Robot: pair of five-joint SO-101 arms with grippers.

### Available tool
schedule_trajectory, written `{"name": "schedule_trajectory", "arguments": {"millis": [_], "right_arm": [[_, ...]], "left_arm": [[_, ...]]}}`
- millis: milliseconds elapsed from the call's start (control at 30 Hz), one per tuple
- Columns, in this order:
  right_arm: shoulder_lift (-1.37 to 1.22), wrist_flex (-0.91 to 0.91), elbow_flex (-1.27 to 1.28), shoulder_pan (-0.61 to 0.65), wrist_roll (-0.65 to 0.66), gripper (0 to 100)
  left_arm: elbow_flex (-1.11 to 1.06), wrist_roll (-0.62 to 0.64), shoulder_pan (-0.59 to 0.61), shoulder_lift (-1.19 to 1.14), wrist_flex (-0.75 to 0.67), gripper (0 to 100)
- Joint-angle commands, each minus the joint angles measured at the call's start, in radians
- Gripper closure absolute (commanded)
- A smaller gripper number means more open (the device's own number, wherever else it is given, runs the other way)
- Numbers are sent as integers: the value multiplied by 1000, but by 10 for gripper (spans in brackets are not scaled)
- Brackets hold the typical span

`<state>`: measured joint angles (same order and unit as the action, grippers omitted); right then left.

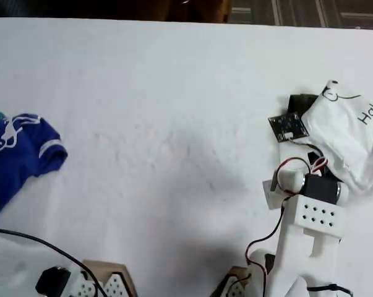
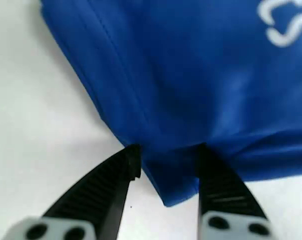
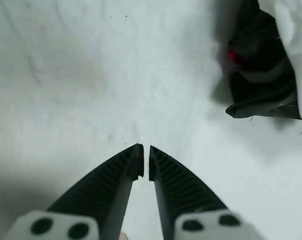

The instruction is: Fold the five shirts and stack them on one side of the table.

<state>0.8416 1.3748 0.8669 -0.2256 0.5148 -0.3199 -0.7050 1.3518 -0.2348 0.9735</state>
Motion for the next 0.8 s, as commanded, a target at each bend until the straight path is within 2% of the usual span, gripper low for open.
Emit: {"name": "schedule_trajectory", "arguments": {"millis": [0,233,433,567,767], "right_arm": [[18,-16,-5,-4,2,974],[18,-16,-5,-4,2,974],[18,-16,-5,-8,2,974],[18,-15,-3,-10,2,974],[18,-15,-3,-5,2,974]], "left_arm": [[114,23,-52,-69,95,802],[151,31,-64,-98,147,976],[165,31,-61,-95,190,974],[240,46,-69,-61,338,973],[320,117,-150,121,523,973]]}}
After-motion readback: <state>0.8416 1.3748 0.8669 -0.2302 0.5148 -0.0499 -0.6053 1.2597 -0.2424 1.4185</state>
